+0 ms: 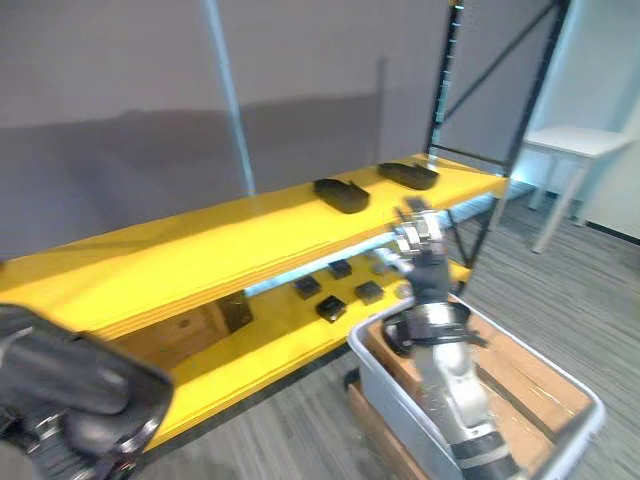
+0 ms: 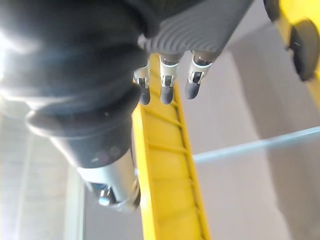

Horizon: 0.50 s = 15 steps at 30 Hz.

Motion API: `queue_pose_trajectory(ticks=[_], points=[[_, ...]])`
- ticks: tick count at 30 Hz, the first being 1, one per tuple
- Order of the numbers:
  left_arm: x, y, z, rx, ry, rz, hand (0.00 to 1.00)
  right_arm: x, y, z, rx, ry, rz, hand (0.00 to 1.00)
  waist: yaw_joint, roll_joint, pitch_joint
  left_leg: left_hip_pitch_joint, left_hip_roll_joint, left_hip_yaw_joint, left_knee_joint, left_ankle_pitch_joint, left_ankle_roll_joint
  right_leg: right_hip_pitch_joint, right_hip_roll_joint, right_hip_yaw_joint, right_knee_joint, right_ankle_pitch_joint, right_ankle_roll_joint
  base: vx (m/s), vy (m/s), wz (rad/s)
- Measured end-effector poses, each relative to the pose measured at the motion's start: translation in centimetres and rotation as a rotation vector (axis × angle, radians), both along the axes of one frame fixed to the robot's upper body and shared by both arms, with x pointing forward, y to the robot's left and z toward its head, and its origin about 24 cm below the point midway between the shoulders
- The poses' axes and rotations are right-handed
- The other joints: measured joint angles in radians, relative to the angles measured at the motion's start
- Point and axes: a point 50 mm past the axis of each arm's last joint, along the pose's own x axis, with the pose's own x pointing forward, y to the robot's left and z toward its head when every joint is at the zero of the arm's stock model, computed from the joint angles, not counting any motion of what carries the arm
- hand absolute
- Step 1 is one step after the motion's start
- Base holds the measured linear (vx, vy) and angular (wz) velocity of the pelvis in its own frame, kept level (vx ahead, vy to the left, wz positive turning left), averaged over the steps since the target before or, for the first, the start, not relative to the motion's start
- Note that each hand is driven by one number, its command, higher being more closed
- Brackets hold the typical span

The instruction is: Walk over and take plastic housings, then place them on the shelf

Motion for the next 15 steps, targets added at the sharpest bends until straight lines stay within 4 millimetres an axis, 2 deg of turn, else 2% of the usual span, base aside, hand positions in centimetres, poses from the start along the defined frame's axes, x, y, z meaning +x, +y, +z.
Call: queue_pose_trajectory(ticks=[1, 2, 4, 6, 8, 9, 10, 11, 12, 13, 14, 15], points=[[-0.7, 0.2, 0.7, 0.037, 0.000, 0.015, 1.00, -0.7, -2.5, -0.4, 0.018, 0.019, -0.089, 0.00, 0.001, -0.008, 0.004, -0.016, 0.007, 0.054, 0.012, 0.000, -0.002, 0.011, -0.019, -0.050, 0.005, -0.012, 0.011, 0.03, 0.021, 1.18], [-1.5, 0.4, 1.6, 0.073, -0.015, 0.043, 1.00, -1.5, -4.6, -0.9, 0.051, 0.032, -0.163, 0.00, 0.004, -0.001, 0.006, -0.039, 0.002, 0.062, 0.029, 0.001, -0.002, 0.008, -0.030, -0.070, 0.016, -0.024, 0.023, 0.02, 0.039, 0.95], [-2.9, 0.8, 3.4, 0.151, -0.034, 0.099, 1.00, -2.8, -6.5, -2.2, 0.100, 0.069, -0.236, 0.00, 0.008, -0.002, 0.021, -0.047, -0.009, 0.056, 0.035, 0.037, -0.014, 0.009, -0.044, -0.068, 0.036, -0.037, 0.043, 0.04, 0.044, 0.33], [-3.4, 0.9, 5.1, 0.237, -0.037, 0.125, 1.00, -3.8, -7.3, -3.5, 0.125, 0.105, -0.277, 0.00, 0.009, -0.017, 0.032, -0.049, -0.041, 0.058, 0.047, 0.032, -0.030, 0.011, -0.090, -0.062, 0.079, -0.039, 0.049, 0.10, 0.078, 0.21], [-2.8, 0.5, 6.2, 0.311, -0.031, 0.108, 1.00, -4.5, -7.8, -4.2, 0.137, 0.124, -0.298, 0.00, -0.021, -0.026, 0.044, -0.059, -0.078, 0.023, 0.073, 0.013, -0.019, -0.012, -0.149, 0.026, 0.197, -0.025, 0.031, 0.14, 0.168, 0.54], [-2.2, 0.2, 7.4, 0.376, -0.034, 0.084, 1.00, -4.7, -7.9, -4.5, 0.145, 0.125, -0.305, 0.00, -0.030, -0.029, 0.052, -0.057, -0.092, 0.004, 0.086, -0.001, -0.008, -0.071, -0.191, 0.119, 0.328, 0.010, -0.025, 0.12, 0.206, 0.51], [-1.9, 0.1, 7.9, 0.399, -0.040, 0.072, 1.00, -4.8, -8.0, -4.7, 0.145, 0.128, -0.310, 0.00, -0.036, -0.027, 0.054, -0.051, -0.094, -0.012, 0.084, -0.008, 0.000, -0.100, -0.190, 0.192, 0.376, 0.041, -0.074, 0.15, 0.226, 0.76], [-1.1, 0.0, 8.9, 0.446, -0.058, 0.048, 1.00, -5.2, -8.0, -4.8, 0.131, 0.134, -0.321, 0.00, -0.061, -0.020, 0.061, -0.033, -0.095, -0.062, 0.065, -0.011, 0.002, -0.153, -0.167, 0.347, 0.467, 0.089, -0.139, 0.13, 0.096, 1.02], [-0.6, 0.2, 9.6, 0.475, -0.072, 0.034, 1.00, -5.5, -7.9, -4.6, 0.123, 0.124, -0.320, 0.00, -0.085, -0.022, 0.073, -0.027, -0.101, -0.107, 0.043, -0.006, 0.010, -0.183, -0.124, 0.441, 0.494, 0.036, -0.091, 0.12, 0.060, 1.30], [0.2, 0.2, 10.0, 0.481, -0.091, 0.018, 1.00, -6.0, -7.8, -4.3, 0.114, 0.103, -0.319, 0.00, -0.096, -0.026, 0.077, -0.024, -0.105, -0.140, 0.024, 0.001, 0.021, -0.216, -0.076, 0.512, 0.486, -0.022, -0.068, 0.10, 0.001, 1.18], [1.0, 0.2, 10.0, 0.466, -0.104, 0.003, 1.00, -6.3, -7.9, -3.6, 0.093, 0.069, -0.321, 0.00, -0.098, -0.031, 0.081, -0.017, -0.109, -0.158, 0.008, 0.006, 0.026, -0.250, -0.030, 0.570, 0.448, -0.060, -0.059, 0.08, 0.004, 0.85], [1.3, 0.1, 10.0, 0.458, -0.105, -0.003, 1.00, -6.5, -8.0, -3.2, 0.079, 0.053, -0.328, 0.00, -0.100, -0.035, 0.086, -0.010, -0.113, -0.166, 0.004, 0.007, 0.027, -0.259, -0.014, 0.585, 0.419, -0.067, -0.051, 0.08, -0.001, 0.69]])
